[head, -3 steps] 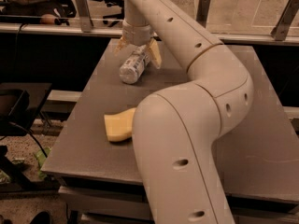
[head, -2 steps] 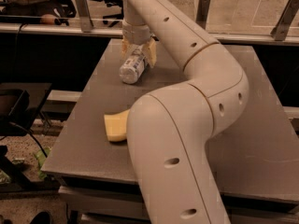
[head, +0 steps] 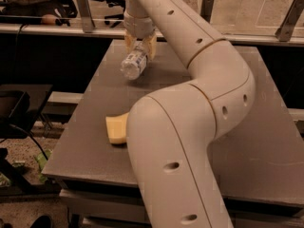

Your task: Place blue plastic bottle upright

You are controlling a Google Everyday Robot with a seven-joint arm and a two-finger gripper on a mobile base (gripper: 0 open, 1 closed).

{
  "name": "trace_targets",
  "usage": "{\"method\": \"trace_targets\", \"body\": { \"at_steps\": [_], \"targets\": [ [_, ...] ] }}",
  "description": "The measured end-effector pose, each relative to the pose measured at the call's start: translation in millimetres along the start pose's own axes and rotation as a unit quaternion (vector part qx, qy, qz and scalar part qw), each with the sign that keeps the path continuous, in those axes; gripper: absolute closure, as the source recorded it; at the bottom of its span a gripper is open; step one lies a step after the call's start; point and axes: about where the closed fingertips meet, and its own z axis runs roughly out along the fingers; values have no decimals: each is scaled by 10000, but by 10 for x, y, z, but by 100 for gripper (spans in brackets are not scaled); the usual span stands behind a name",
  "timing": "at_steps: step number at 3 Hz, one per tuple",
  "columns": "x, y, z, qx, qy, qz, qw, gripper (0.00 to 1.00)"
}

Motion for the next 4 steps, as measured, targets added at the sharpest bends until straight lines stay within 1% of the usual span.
{"method": "trace_targets", "body": {
  "at_steps": [1,2,3,4],
  "targets": [
    [22,17,-211,267,80,116,9995,100],
    [96,164,-575,708,540,179,9959,100],
    [60,255,-757,1114,932,134,9893,100],
    [-63,400,-896,1517,1334,-46,9794,100]
  ]
}}
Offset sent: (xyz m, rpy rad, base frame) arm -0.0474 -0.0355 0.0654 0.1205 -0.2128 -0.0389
